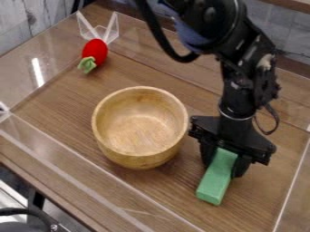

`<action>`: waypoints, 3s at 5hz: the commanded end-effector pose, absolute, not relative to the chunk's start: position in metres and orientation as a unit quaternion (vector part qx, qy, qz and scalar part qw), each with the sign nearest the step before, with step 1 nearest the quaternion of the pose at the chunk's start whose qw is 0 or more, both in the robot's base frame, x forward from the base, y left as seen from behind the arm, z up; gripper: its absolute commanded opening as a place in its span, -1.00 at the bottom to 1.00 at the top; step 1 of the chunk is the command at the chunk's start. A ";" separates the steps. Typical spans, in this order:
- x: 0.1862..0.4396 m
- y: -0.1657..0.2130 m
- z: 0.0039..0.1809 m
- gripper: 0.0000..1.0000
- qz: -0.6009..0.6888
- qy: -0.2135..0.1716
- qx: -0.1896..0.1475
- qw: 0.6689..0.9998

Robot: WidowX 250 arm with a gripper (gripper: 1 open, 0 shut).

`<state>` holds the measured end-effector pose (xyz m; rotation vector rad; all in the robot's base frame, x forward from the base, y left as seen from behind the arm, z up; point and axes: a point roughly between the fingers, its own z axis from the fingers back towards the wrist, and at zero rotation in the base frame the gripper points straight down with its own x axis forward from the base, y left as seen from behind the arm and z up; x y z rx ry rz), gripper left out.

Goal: Remove the green object from the brown bowl and put it on the table

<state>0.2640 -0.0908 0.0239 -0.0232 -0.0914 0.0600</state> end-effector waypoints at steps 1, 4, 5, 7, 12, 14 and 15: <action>0.277 -0.101 0.029 -1.00 -0.001 -0.067 -0.019 0.998; 0.280 -0.089 0.039 -1.00 -0.006 -0.074 -0.017 0.997; 0.279 -0.079 0.049 -1.00 -0.004 -0.077 -0.014 0.997; 0.273 -0.084 0.051 -1.00 -0.011 -0.082 -0.015 0.996; 0.265 -0.078 0.110 1.00 0.067 -0.106 -0.023 0.992; 0.272 -0.050 0.137 1.00 0.051 -0.119 -0.033 0.991; 0.266 -0.043 0.138 1.00 0.079 -0.127 -0.030 0.988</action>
